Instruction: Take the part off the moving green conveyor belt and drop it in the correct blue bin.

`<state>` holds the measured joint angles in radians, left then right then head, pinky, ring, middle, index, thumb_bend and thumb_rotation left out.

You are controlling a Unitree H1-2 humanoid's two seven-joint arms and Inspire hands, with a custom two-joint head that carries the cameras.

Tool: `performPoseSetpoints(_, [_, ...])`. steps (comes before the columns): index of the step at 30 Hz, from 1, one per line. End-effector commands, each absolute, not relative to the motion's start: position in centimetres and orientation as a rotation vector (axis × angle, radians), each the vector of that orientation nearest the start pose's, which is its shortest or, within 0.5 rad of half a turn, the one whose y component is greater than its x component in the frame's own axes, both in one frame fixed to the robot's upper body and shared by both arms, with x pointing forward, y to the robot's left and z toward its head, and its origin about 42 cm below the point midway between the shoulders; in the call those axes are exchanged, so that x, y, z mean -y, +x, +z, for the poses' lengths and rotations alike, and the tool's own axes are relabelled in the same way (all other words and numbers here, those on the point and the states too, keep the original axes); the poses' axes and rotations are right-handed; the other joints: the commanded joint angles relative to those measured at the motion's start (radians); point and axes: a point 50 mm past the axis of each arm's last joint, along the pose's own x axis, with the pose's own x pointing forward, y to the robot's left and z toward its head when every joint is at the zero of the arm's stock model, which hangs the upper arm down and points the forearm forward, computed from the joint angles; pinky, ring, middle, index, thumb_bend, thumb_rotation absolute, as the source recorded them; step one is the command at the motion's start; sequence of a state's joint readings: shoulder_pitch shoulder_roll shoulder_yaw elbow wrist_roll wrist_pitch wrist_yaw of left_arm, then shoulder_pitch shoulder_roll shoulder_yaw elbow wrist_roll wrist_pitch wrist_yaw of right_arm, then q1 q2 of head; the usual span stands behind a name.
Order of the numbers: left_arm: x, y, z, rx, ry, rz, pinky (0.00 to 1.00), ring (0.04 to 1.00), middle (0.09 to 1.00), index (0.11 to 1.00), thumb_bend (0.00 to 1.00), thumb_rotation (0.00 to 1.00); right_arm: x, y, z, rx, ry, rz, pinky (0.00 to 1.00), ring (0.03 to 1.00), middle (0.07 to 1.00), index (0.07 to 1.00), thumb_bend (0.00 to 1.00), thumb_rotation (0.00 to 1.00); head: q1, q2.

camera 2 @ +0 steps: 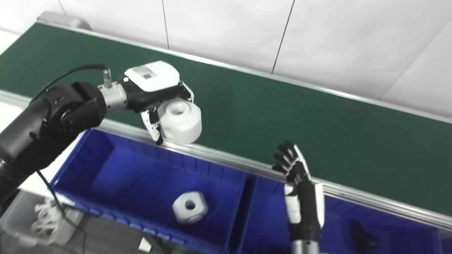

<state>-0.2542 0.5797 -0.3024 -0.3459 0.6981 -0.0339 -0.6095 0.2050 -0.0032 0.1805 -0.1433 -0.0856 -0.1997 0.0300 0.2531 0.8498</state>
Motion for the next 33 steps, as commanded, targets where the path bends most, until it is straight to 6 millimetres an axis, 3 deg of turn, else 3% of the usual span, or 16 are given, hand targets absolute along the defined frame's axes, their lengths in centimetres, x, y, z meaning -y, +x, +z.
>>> performPoseSetpoints(1, [-25.0,30.7,23.7,0.355,1.425,-0.699,0.32,0.411,0.523,0.487,0.5,0.0,16.9,22.0,11.4,0.194,-0.037,0.168,0.72,0.809,0.856,0.887,0.84,1.0,0.006,0.006])
performPoseSetpoints(6, [-24.9,28.8,21.6,0.346,1.424,-0.766,0.32,0.4,0.514,0.499,0.5,0.0,17.0,22.1,11.4,0.188,-0.044,0.168,0.72,0.808,0.855,0.885,0.83,1.0,0.009,0.007])
performPoseSetpoints(12, [-24.4,28.0,19.0,0.346,1.482,-0.82,0.28,0.366,0.481,0.539,0.5,0.0,16.7,22.2,11.6,0.187,-0.039,0.161,0.71,0.803,0.849,0.878,0.82,1.0,0.0,0.011])
performPoseSetpoints(21, [-25.2,28.8,14.4,0.307,1.504,-0.737,0.26,0.351,0.469,0.547,0.49,0.0,16.4,22.0,11.8,0.185,-0.035,0.163,0.72,0.804,0.855,0.886,0.82,1.0,-0.005,0.011])
performPoseSetpoints(33, [-27.0,29.3,10.2,0.202,1.542,-0.644,0.27,0.365,0.472,0.535,0.5,0.0,16.5,21.8,12.0,0.182,-0.026,0.16,0.72,0.804,0.855,0.887,0.82,1.0,-0.012,0.015])
